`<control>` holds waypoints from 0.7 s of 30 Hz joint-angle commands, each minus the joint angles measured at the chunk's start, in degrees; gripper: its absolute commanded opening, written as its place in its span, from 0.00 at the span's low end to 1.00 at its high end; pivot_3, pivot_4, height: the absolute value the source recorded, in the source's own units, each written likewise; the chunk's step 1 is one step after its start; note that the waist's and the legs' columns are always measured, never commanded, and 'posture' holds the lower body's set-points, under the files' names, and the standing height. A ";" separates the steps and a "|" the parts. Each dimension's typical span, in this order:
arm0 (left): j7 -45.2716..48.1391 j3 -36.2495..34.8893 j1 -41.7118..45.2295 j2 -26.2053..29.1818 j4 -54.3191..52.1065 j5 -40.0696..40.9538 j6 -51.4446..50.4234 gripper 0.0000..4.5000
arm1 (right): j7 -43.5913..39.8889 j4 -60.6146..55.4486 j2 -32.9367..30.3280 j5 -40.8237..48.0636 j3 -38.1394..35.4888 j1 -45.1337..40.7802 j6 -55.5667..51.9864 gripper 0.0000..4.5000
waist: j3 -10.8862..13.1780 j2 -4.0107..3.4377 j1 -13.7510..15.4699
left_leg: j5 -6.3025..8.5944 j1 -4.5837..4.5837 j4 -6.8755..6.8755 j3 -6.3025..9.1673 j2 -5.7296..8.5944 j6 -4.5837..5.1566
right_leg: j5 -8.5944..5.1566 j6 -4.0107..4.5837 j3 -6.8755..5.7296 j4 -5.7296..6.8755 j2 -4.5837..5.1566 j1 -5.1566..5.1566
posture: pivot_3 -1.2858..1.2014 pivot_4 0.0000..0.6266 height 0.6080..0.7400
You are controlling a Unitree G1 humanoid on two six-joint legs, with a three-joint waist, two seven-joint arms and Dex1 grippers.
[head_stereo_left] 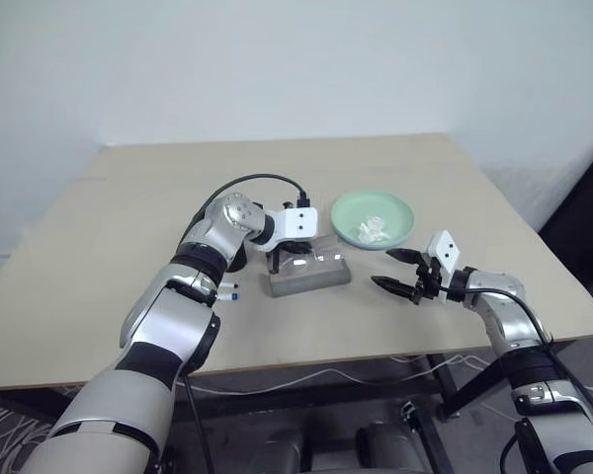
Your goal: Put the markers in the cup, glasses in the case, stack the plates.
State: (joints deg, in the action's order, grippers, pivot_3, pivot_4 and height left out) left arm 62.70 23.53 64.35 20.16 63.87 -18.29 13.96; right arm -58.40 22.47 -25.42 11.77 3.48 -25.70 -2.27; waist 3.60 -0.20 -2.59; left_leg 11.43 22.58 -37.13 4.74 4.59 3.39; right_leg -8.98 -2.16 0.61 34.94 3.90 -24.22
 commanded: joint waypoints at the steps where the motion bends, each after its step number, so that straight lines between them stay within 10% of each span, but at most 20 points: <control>1: -0.24 0.04 0.11 0.03 -0.85 -0.67 0.82 0.01 | 0.07 -1.80 0.30 0.80 -0.59 -0.51 0.94 0.83 | 0.00 0.00 0.00 | 0.01 0.00 0.00 0.00 0.00 -0.01 | 0.00 0.00 0.00 0.00 0.00 0.00 | 0.52 0.00 1.00; 8: -0.34 0.78 -1.52 -0.08 -0.99 -2.09 1.17 0.01 | -0.20 -1.59 0.44 0.68 -0.44 -0.81 1.03 0.83 | 0.00 0.00 0.00 | 0.01 -0.01 -0.04 0.00 0.00 -0.01 | 0.00 0.00 0.00 0.04 0.00 0.00 | 0.52 0.00 1.00; 16: 0.03 -0.26 -1.57 -0.51 -1.61 -1.30 0.70 0.52 | -0.43 -1.80 0.34 0.52 -0.27 -0.69 0.83 0.83 | 0.00 0.00 0.00 | 0.03 -0.01 -0.12 0.00 0.00 -0.04 | 0.01 -0.01 -0.01 0.10 0.00 0.02 | 0.52 0.00 1.00; 21: -1.32 -4.24 2.30 -1.63 -1.56 2.07 -1.45 0.52 | -0.57 -1.99 0.34 0.47 -0.12 -0.61 0.69 0.83 | 0.01 0.02 0.02 | 0.03 0.01 -0.16 0.01 0.00 -0.04 | 0.01 -0.02 -0.02 0.10 0.00 0.03 | 0.52 0.00 1.00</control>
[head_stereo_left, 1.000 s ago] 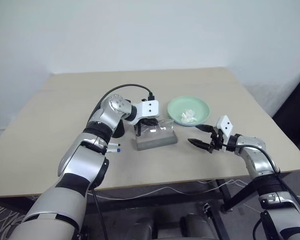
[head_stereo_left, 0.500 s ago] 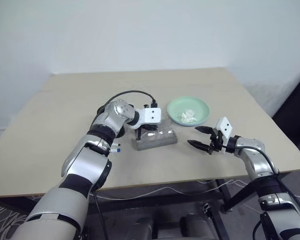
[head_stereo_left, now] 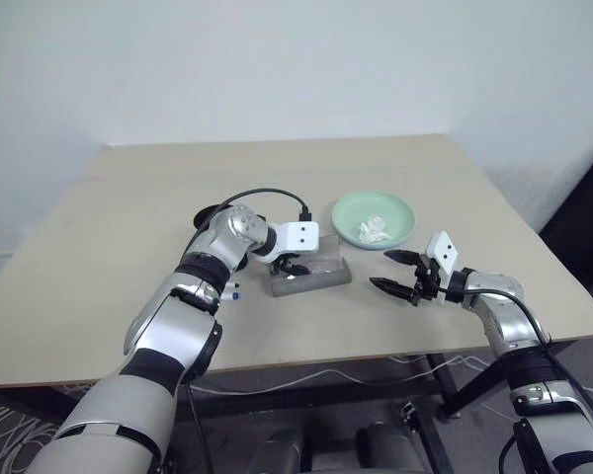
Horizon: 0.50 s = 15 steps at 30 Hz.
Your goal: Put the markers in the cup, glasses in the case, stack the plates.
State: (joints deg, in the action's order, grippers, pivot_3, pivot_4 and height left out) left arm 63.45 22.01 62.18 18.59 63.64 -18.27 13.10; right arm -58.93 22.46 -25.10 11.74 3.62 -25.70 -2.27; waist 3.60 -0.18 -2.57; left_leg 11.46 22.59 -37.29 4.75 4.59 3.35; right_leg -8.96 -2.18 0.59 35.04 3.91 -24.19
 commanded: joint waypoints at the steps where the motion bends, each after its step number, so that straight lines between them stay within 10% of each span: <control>1: -3.73 -3.26 5.52 -0.17 -0.58 1.99 -0.87 0.52 | -0.04 -1.96 0.06 0.48 -0.20 -0.65 0.69 0.83 | 0.01 0.02 0.01 | 0.00 0.01 -0.02 0.02 0.00 0.00 | 0.00 -0.01 -0.02 0.00 0.00 0.00 | 0.52 0.00 1.00; 10: -17.53 -1.76 9.03 -0.83 5.58 -2.76 -2.78 0.02 | 0.12 -2.70 0.45 0.81 0.24 -1.00 0.36 0.83 | 0.00 0.03 -0.02 | 0.01 -0.09 -0.01 0.01 -0.02 0.00 | 0.01 -0.03 -0.02 0.00 -0.03 0.09 | 0.52 0.00 1.00; 15: -23.42 1.46 8.78 -1.12 8.70 -7.44 -3.06 0.01 | 0.07 -3.91 0.36 1.06 0.00 -0.49 -0.02 0.83 | 0.00 0.04 -0.01 | 0.01 -0.06 -0.10 0.02 0.00 0.01 | 0.02 -0.04 -0.03 0.06 -0.04 0.09 | 0.52 0.00 1.00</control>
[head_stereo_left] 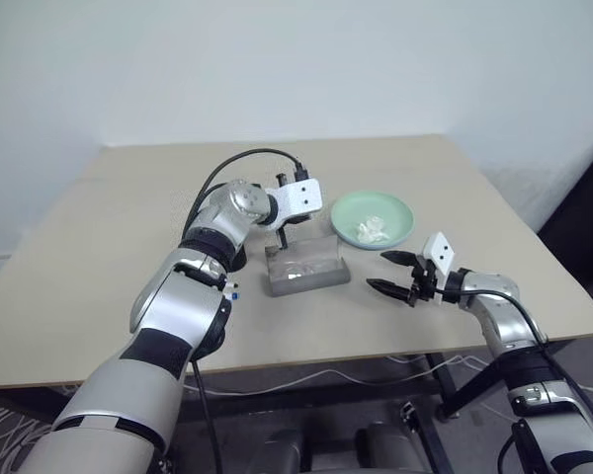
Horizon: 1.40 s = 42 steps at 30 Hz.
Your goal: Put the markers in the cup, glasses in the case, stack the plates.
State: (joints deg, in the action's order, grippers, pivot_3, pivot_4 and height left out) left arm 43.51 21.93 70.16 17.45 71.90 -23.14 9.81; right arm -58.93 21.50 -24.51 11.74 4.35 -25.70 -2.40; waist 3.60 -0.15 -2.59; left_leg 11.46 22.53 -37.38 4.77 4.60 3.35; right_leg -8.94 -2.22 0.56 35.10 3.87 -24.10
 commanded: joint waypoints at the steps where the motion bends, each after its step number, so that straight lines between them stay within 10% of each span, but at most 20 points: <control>1: -4.41 2.37 0.58 0.00 0.90 -3.68 0.40 0.01 | 0.07 -3.43 -0.24 1.28 -0.89 -0.38 -0.06 0.83 | 0.00 0.00 0.00 | 0.00 0.01 -0.02 0.00 0.01 0.00 | 0.01 -0.01 0.00 0.00 0.01 0.00 | 0.52 0.00 1.00; 9: -6.23 6.32 -1.29 -0.22 3.10 -8.37 1.80 0.01 | 0.01 -7.47 -0.50 3.29 -1.76 -0.18 -2.49 0.83 | -0.01 0.01 0.00 | 0.01 0.02 -0.01 0.01 0.02 -0.01 | 0.02 -0.04 -0.01 -0.02 0.03 0.00 | 0.52 0.00 1.00; 21: 19.82 -1.41 -3.55 1.00 -2.42 2.20 2.55 0.01 | 0.20 -6.85 -0.26 3.04 -1.71 -0.29 -2.33 0.83 | -0.03 0.02 -0.03 | 0.03 0.07 -0.01 0.02 0.01 0.01 | 0.02 -0.03 -0.09 -0.09 0.08 0.01 | 0.52 0.00 1.00; 34: 27.74 -1.45 -8.64 4.84 -12.93 3.83 1.03 0.01 | -0.50 -5.02 0.75 2.64 -0.79 -1.63 -2.02 0.83 | -0.03 0.02 -0.02 | 0.03 0.03 0.00 0.01 -0.03 0.01 | 0.02 -0.03 -0.05 -0.07 0.06 0.00 | 0.52 0.00 1.00; 42: 43.77 -4.00 -14.75 16.01 -32.85 12.37 -2.60 0.01 | -1.17 -3.84 1.15 2.44 -0.19 -2.46 -1.62 0.83 | -0.03 0.01 -0.33 | 0.04 0.06 0.15 -0.05 -0.09 0.00 | 0.02 0.01 0.06 -0.05 0.01 -0.19 | 0.52 0.00 1.00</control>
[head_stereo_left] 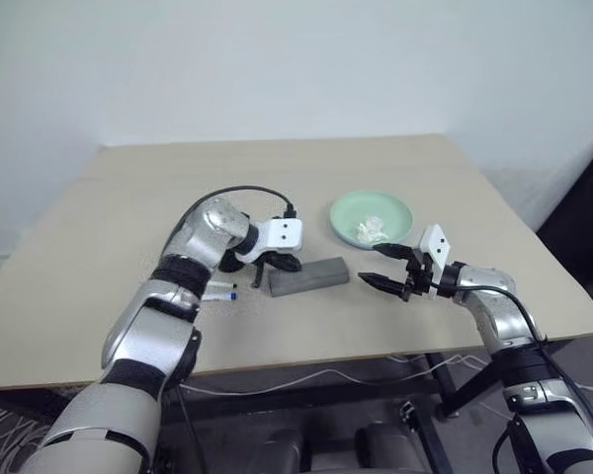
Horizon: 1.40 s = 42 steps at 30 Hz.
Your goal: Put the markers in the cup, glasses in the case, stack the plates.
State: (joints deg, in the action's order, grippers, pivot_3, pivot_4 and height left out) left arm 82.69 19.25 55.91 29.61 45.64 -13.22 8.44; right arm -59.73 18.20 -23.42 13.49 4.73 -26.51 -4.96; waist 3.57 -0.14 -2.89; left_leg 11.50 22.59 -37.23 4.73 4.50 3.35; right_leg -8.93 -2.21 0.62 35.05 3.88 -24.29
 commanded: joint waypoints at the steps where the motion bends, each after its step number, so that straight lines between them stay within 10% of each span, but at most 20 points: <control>1: 6.73 -1.21 -1.36 6.03 -8.88 3.10 -1.90 0.01 | -0.47 -0.32 0.07 0.68 -0.52 -1.77 1.02 0.83 | -0.01 -0.01 -0.05 | 0.00 -0.01 0.01 0.00 0.00 0.00 | 0.00 0.01 0.01 0.00 -0.01 -0.01 | 0.52 0.00 1.00; 15: 9.81 10.59 -10.73 30.09 -22.84 14.00 -5.27 0.01 | -1.03 1.75 0.57 0.59 0.17 -2.67 2.00 0.83 | 0.00 -0.04 0.29 | 0.00 -0.07 -0.01 0.00 0.01 -0.01 | -0.10 0.18 0.08 0.06 0.01 -0.01 | 0.52 0.00 1.00; 23: 7.82 9.90 -6.45 25.19 -7.05 6.74 -2.10 0.52 | -1.26 3.10 1.11 0.45 0.43 -3.93 2.21 0.83 | 0.00 -0.03 0.34 | -0.01 -0.08 -0.05 -0.01 0.00 -0.02 | -0.11 0.18 0.08 0.26 -0.04 -0.07 | 0.52 0.00 1.00; 42: 2.60 10.45 1.64 14.82 16.69 -5.55 6.63 0.52 | -1.27 1.29 0.94 0.64 0.38 -2.51 0.77 0.83 | 0.00 0.00 0.30 | 0.00 0.00 -0.37 -0.16 0.01 -0.01 | -0.13 0.16 0.13 0.57 0.04 -0.13 | 0.52 0.00 1.00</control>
State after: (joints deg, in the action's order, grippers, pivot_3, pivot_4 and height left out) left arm 86.00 30.36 56.15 44.60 61.43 -17.54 14.39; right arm -61.24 21.80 -22.24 13.42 5.90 -28.43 -4.27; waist 3.57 -0.13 -2.58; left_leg 11.50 22.58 -37.62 4.55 4.51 3.35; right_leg -9.05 -2.05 0.75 35.62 3.92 -24.41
